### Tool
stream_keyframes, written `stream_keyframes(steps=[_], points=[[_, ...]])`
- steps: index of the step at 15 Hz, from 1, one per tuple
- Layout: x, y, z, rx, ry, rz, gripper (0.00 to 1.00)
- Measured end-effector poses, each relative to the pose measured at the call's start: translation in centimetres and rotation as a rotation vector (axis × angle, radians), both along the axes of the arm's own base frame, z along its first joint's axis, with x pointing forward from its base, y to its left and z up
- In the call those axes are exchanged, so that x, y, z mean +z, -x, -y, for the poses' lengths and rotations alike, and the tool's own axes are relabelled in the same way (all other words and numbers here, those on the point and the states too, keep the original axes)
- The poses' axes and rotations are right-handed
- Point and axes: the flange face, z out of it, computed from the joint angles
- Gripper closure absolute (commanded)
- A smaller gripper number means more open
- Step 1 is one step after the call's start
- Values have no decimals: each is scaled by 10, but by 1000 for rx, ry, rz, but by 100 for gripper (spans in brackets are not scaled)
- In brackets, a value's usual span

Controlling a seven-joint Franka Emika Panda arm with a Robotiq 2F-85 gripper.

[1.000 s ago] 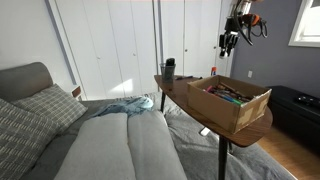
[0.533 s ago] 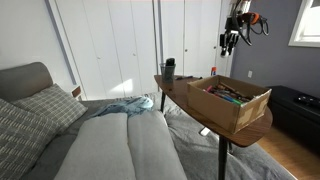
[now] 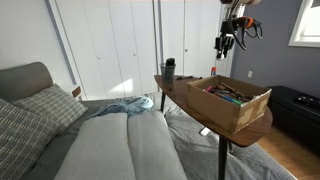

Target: Take the golf ball out of the box then put it on the stick of glue

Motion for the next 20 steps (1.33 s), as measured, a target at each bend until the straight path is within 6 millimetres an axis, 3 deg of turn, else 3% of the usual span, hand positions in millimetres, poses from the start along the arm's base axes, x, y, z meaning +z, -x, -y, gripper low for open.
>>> stream_keyframes(steps=[9, 13, 14, 15, 16, 20], points=[[-23, -9, 8, -22, 11, -14, 78], [-17, -11, 5, -14, 70, 7, 78], [-13, -11, 4, -16, 84, 18, 53], [-9, -10, 3, -15, 86, 28, 53], [-7, -8, 2, -14, 86, 33, 78], [-8, -7, 1, -12, 85, 31, 78]])
